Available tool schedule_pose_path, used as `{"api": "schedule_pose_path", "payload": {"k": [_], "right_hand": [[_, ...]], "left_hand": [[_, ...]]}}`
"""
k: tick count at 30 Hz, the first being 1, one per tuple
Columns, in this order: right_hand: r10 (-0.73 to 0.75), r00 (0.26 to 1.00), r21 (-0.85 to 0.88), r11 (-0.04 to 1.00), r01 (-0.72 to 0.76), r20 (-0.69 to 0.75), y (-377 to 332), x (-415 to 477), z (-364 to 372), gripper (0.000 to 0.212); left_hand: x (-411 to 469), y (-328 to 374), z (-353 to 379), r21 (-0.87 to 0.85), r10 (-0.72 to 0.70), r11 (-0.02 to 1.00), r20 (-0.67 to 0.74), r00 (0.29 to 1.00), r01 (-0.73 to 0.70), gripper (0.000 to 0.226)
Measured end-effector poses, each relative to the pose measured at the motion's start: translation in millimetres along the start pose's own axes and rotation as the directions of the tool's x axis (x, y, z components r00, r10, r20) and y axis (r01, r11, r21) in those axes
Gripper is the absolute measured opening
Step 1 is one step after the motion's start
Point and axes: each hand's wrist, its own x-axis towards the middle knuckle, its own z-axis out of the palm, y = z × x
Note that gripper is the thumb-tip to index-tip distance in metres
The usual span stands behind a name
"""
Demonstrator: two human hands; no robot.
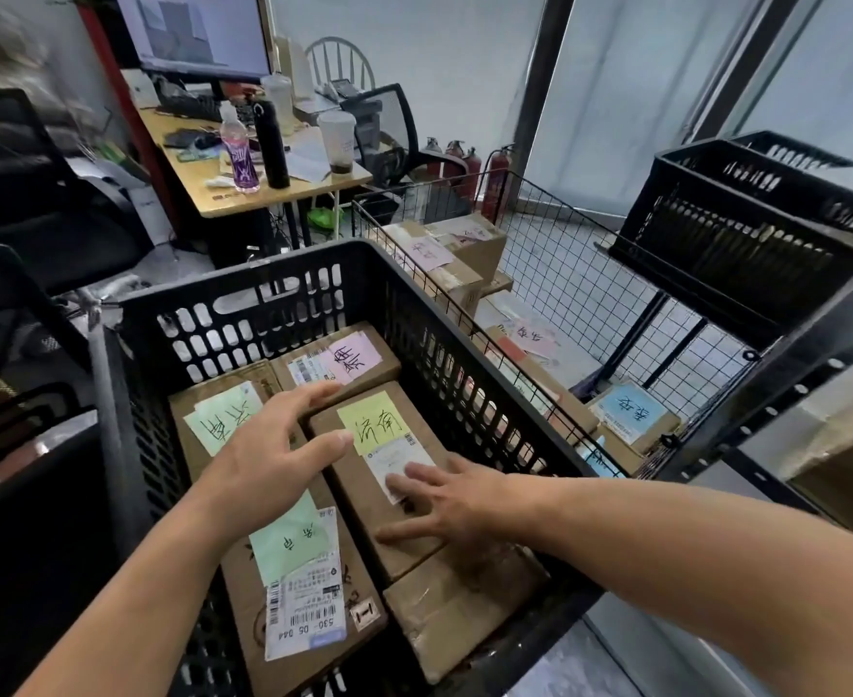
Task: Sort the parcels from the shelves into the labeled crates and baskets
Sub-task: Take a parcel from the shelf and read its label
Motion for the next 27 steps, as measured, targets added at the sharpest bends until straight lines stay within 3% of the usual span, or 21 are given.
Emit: {"api": "schedule_pose_path", "payload": {"k": [3, 6, 8, 10, 11, 13, 16, 19, 23, 27], "right_hand": [[-0.014, 1.000, -0.028, 1.000, 0.014, -0.007, 3, 5, -1, 0.113], [0.081, 0.972, 0.190, 0.981, -0.039, -0.219, 3, -18, -25, 0.072], [0.251, 0.832, 0.371, 0.927, -0.059, -0.495, 5, -43, -43, 0.056], [0.307, 0.602, 0.344, 0.937, -0.056, -0.737, 5, -73, -56, 0.048], [0.308, 0.505, 0.304, 0.948, -0.093, -0.807, 4, -90, -59, 0.044], [0.365, 0.407, 0.299, 0.929, -0.218, -0.837, 3, -136, -56, 0.041], [0.586, 0.292, 0.468, 0.796, -0.384, -0.756, 4, -215, -22, 0.045], [0.822, 0.260, 0.586, 0.549, -0.596, -0.506, -6, -301, 36, 0.052], [0.948, 0.079, 0.618, 0.262, -0.741, -0.307, -51, -413, 120, 0.050], [0.993, -0.112, 0.645, -0.066, -0.761, -0.030, -111, -513, 192, 0.053]], "left_hand": [[-3, 6, -3, 0.026, 0.022, 0.999, 0.003, 1.000, -0.022, 0.050], [-4, 12, -18, 0.107, 0.038, 0.993, 0.015, 0.999, -0.039, 0.058], [-1, 22, -27, 0.174, 0.042, 0.984, -0.022, 0.999, -0.037, 0.061], [1, 39, -30, 0.262, 0.071, 0.964, -0.113, 0.991, -0.039, 0.062], [3, 51, -27, 0.305, 0.105, 0.951, -0.145, 0.984, -0.057, 0.062], [7, 83, -9, 0.373, 0.211, 0.918, -0.167, 0.963, -0.136, 0.061], [7, 138, 42, 0.498, 0.387, 0.822, -0.132, 0.913, -0.276, 0.067], [-7, 192, 110, 0.530, 0.497, 0.748, -0.045, 0.867, -0.400, 0.068], [-46, 271, 208, 0.425, 0.599, 0.689, 0.122, 0.791, -0.587, 0.061], [-94, 354, 305, 0.318, 0.680, 0.604, 0.274, 0.681, -0.731, 0.066]]}}
